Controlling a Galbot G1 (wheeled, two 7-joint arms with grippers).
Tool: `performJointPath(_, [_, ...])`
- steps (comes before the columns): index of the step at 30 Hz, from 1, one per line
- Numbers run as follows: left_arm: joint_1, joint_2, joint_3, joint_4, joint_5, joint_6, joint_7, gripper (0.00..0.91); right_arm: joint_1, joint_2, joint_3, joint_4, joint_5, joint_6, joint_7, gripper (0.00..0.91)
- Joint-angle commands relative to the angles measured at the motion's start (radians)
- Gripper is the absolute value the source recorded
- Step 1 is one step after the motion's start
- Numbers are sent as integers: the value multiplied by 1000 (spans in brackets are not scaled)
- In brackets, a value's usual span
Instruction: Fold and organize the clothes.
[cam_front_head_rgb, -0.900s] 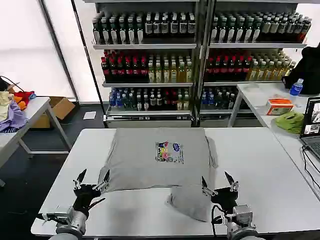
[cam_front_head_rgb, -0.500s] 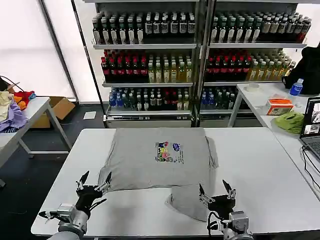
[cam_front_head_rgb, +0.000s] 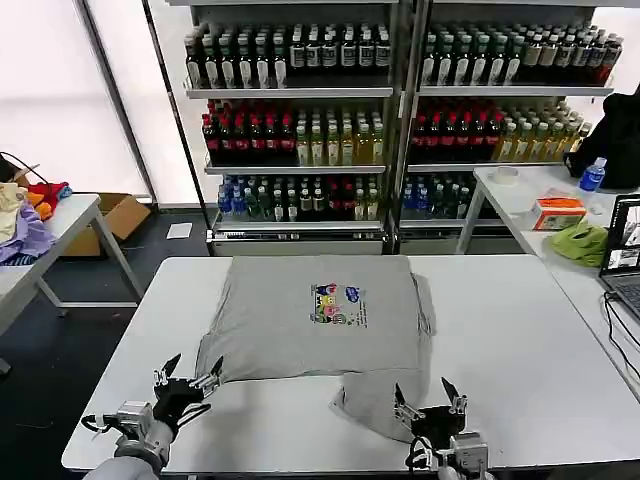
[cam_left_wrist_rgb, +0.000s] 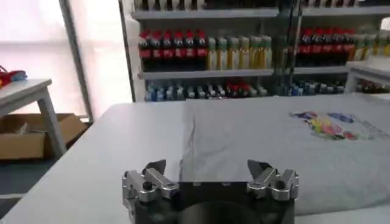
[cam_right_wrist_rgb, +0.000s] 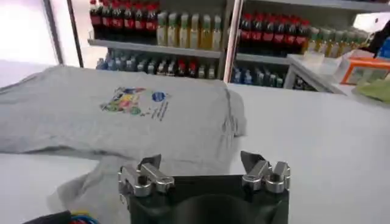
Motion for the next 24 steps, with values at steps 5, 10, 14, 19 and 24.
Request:
performJointPath(5, [-21,33,3,67,-39,24,5,907,-3,1,-14,-10,7,-8,17,907])
performJointPath(10, [-41,29,8,98,-40,20,7,907,1,12,-27,-32,9,-13,26,907])
performJointPath(14, [-48,28,12,109,-53,19,6,907,4,26,-46,-50,4,-17,38,907])
performJointPath(19, [-58,33,14,118,-65,20,3,907,4,31,-61,-56,-1,-19,44,907])
performJointPath(24, [-39,39,18,98,-74,24,7,907,6,33,-56,-72,0,-15,43,907])
